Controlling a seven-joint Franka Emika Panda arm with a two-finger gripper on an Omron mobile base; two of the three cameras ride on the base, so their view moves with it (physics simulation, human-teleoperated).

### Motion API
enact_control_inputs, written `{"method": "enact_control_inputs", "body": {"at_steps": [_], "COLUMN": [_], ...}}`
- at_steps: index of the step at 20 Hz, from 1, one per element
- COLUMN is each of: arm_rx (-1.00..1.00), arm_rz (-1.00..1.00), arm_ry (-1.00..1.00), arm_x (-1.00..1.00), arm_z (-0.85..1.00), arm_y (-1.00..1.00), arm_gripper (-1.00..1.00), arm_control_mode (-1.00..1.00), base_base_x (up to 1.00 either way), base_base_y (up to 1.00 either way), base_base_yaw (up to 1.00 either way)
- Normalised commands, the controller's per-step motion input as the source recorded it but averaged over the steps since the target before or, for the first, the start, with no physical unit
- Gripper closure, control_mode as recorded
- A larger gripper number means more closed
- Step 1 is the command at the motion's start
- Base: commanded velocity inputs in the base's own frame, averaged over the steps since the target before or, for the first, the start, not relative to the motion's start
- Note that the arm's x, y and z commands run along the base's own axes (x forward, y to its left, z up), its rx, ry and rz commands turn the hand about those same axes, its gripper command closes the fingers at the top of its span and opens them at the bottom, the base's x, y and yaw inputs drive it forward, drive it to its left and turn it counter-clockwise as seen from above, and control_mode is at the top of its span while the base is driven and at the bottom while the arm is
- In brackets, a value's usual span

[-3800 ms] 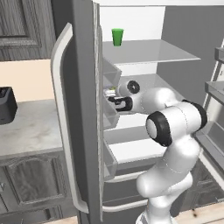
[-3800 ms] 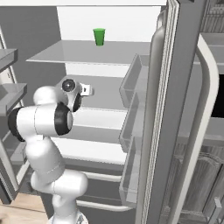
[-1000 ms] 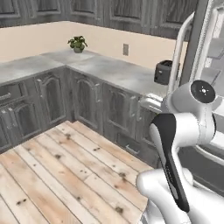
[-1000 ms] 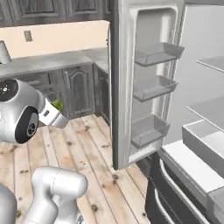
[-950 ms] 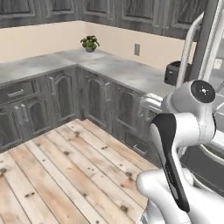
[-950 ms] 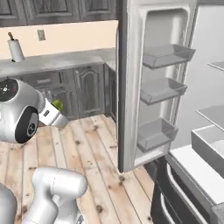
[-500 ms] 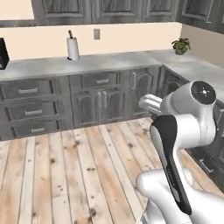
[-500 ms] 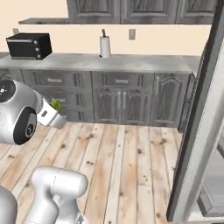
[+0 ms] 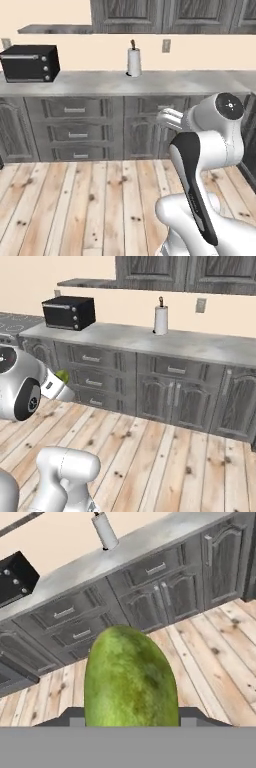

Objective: Pick the mango and pear from the fridge and place them on the plate next to the blender to make a fruit smoothie.

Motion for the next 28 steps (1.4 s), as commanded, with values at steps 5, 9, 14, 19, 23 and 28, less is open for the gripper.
{"method": "enact_control_inputs", "body": {"at_steps": [5, 9, 14, 19, 23, 28], "arm_rx": [0.00, 0.00, 0.00, 0.00, 0.00, 0.00], "arm_rz": [0.00, 0.00, 0.00, 0.00, 0.00, 0.00], "arm_ry": [0.00, 0.00, 0.00, 0.00, 0.00, 0.00], "arm_x": [0.00, 0.00, 0.00, 0.00, 0.00, 0.00], "arm_z": [0.00, 0.00, 0.00, 0.00, 0.00, 0.00], "arm_y": [0.00, 0.00, 0.00, 0.00, 0.00, 0.00], "arm_gripper": [1.00, 1.00, 1.00, 1.00, 1.00, 1.00], "arm_control_mode": [1.00, 1.00, 1.00, 1.00, 1.00, 1.00], "base_base_x": [1.00, 0.97, 0.67, 0.57, 0.53, 0.84], "base_base_y": [0.00, -0.04, -0.10, -0.09, -0.04, 0.01], "base_base_yaw": [0.40, 0.69, 0.87, 0.90, 0.90, 0.71]}}
